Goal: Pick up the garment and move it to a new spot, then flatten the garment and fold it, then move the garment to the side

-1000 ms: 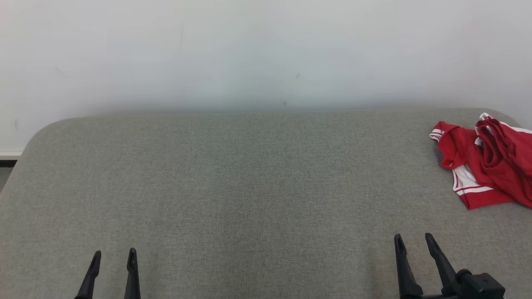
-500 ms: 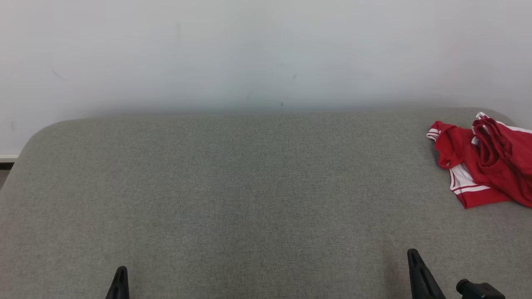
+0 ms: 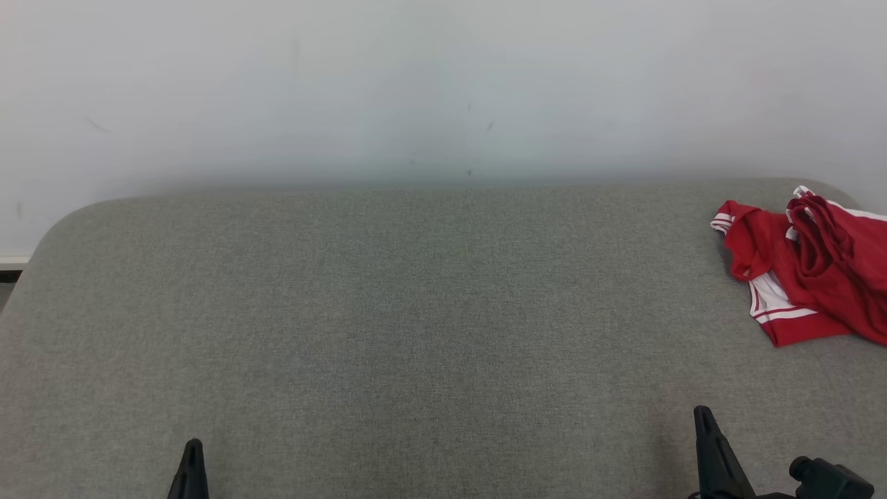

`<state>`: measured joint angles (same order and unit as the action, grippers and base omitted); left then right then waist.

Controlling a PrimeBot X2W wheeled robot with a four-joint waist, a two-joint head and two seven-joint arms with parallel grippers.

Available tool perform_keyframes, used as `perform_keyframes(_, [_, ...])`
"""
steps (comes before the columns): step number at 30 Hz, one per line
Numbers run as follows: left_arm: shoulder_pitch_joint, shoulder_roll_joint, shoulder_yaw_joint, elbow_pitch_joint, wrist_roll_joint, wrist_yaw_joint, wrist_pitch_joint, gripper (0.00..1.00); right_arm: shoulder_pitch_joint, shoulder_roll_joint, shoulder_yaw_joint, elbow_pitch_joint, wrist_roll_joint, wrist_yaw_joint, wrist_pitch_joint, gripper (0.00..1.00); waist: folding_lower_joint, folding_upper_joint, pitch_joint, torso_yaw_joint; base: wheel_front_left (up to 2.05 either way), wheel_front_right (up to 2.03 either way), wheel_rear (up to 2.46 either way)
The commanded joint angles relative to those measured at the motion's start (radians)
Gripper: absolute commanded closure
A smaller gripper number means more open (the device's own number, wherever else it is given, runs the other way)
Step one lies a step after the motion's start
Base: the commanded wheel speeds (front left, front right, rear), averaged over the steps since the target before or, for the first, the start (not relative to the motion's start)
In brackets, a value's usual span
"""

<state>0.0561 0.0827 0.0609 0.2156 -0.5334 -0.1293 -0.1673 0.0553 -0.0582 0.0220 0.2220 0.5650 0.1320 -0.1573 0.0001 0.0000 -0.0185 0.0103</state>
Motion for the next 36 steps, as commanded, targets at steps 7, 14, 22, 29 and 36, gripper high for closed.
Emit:
perform_keyframes(7, [-0.042, 0.0, 0.009, -0.008, -0.127, 0.0, 0.031, 1.0, -0.043, -0.012, -0.012, -0.009, 0.128, -0.001, 0.025, 1.0, 0.0, 0.0, 0.001, -0.001, 0.0, 0.0, 0.0])
perform_keyframes(14, [-0.057, -0.004, 0.014, -0.004, -0.228, -0.001, 0.057, 1.0, -0.055, -0.013, -0.02, -0.007, 0.23, -0.001, 0.047, 1.0, 0.0, 0.0, 0.003, -0.001, 0.0, 0.0, 0.0])
perform_keyframes(22, [-0.072, -0.007, 0.019, 0.0, -0.335, -0.001, 0.086, 1.0, -0.07, -0.015, -0.03, -0.004, 0.336, -0.001, 0.071, 1.0, 0.0, 0.0, 0.005, -0.002, 0.0, 0.0, 0.0])
perform_keyframes(29, [-0.083, -0.01, 0.023, 0.003, -0.421, -0.001, 0.109, 1.0, -0.082, -0.016, -0.038, -0.002, 0.423, -0.001, 0.091, 1.0, 0.0, 0.0, 0.006, -0.003, 0.0, 0.0, 0.0])
perform_keyframes(36, [-0.095, -0.013, 0.027, 0.006, -0.504, -0.001, 0.13, 1.0, -0.091, -0.016, -0.046, 0.001, 0.503, -0.001, 0.111, 1.0, 0.0, 0.0, 0.007, -0.003, 0.0, 0.0, 0.0])
